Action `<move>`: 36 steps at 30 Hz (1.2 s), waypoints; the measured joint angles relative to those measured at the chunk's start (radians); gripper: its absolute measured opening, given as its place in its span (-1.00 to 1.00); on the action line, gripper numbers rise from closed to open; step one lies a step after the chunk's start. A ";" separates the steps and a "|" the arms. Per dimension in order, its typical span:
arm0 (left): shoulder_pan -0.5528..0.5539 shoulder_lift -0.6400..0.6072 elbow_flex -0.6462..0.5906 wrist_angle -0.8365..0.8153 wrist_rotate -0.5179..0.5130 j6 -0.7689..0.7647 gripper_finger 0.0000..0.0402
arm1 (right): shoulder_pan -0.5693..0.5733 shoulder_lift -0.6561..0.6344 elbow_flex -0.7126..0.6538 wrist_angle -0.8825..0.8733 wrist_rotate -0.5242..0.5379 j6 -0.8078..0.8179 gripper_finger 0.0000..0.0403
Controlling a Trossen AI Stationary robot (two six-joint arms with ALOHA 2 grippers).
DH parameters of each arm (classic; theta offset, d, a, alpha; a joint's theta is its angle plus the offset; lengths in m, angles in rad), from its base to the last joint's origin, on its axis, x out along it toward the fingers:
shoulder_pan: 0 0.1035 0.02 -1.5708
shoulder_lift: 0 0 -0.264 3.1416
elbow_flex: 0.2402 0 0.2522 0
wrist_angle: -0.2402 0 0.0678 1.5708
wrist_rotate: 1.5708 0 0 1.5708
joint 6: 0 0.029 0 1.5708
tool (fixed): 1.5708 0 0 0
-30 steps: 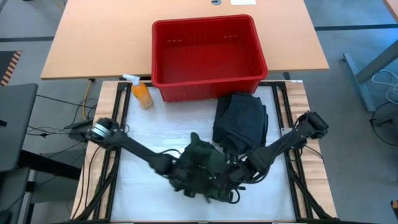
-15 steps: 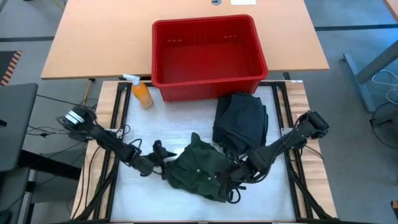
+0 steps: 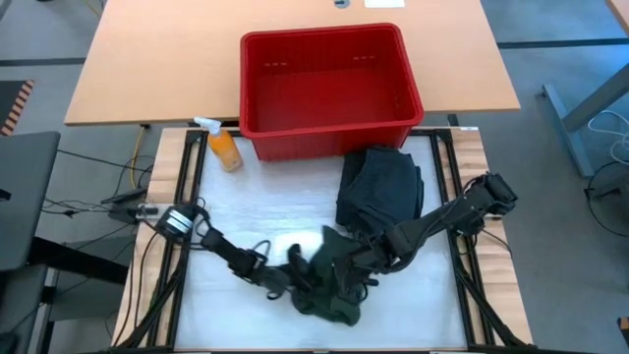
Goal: Fold Laundry from Bin
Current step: Fold the green button down shirt
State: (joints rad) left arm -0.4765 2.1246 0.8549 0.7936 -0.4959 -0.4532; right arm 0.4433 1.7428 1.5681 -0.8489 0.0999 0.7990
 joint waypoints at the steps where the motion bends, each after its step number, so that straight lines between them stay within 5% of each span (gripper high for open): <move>1: 0.006 0.017 0.039 -0.013 0.022 0.014 -0.58 | -0.007 0.000 0.000 0.006 -0.008 -0.010 -0.90; 8: 0.025 0.066 0.189 -0.107 0.092 0.103 -0.64 | -0.053 0.061 0.000 0.081 -0.032 -0.093 -0.90; 26: -0.037 -0.124 0.184 -0.451 0.042 0.245 -0.64 | -0.110 0.320 0.000 0.192 -0.066 -0.197 -0.90; 30: -0.056 -0.192 0.185 -0.695 -0.026 0.190 -0.64 | -0.120 0.324 -0.002 0.253 -0.068 -0.208 -0.90; 36: -0.149 -0.319 0.187 -0.952 -0.286 0.159 -0.64 | -0.113 0.325 -0.010 0.303 -0.023 -0.227 -0.87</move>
State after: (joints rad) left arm -0.6251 1.8057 1.0415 -0.1579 -0.7818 -0.2946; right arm 0.3303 2.0674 1.5578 -0.5459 0.0773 0.5719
